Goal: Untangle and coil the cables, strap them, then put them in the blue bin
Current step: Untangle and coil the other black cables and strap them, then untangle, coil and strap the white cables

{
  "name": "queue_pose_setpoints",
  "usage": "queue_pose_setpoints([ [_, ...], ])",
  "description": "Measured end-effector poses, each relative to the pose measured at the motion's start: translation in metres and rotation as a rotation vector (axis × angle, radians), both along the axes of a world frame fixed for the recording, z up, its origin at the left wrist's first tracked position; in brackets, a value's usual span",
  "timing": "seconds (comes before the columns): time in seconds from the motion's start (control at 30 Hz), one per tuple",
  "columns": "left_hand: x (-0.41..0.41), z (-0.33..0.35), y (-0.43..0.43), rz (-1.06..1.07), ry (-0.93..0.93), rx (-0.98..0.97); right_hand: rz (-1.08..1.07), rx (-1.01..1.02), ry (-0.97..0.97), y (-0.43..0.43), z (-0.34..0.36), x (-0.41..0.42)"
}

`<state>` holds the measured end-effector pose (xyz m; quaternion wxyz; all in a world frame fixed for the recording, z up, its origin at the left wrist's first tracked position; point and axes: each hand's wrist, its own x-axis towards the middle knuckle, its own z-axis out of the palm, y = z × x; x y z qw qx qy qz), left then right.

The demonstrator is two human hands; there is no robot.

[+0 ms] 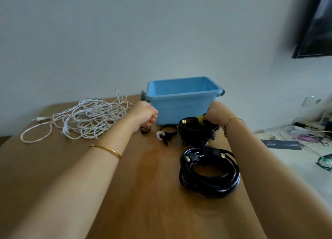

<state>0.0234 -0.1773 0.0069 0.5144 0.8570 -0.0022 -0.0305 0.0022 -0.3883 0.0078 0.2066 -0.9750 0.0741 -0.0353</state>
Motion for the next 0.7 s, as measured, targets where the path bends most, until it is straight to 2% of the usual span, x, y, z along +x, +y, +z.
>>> queue_pose_setpoints([
  [0.13, 0.012, -0.017, 0.035, 0.147, -0.126, 0.243, -0.029, -0.120, 0.029, 0.000, -0.004, 0.014],
  [0.23, 0.022, -0.027, 0.063, 0.289, -0.193, 0.531, -0.068, -0.215, 0.027, 0.014, 0.013, 0.008],
  [0.3, 0.022, -0.031, 0.076, 0.269, -0.170, 0.737, -0.018, -0.303, 0.006, 0.033, 0.029, 0.001],
  [0.37, 0.020, -0.035, 0.088, 0.159, -0.084, 0.883, 0.133, -0.322, 0.027, 0.064, 0.043, -0.002],
  [0.43, 0.017, -0.041, 0.096, 0.055, -0.004, 0.919, 0.281, -0.259, 0.086, 0.094, 0.047, -0.004],
  [0.53, 0.015, -0.047, 0.112, 0.043, -0.027, 0.980, 0.424, -0.064, 0.156, 0.133, 0.037, 0.002],
  [0.6, 0.014, -0.048, 0.121, 0.045, -0.059, 1.050, 0.499, -0.079, 0.200, 0.159, 0.019, 0.011],
  [0.7, 0.011, -0.048, 0.133, 0.061, -0.043, 1.097, 0.525, -0.193, 0.153, 0.187, -0.014, 0.023],
])
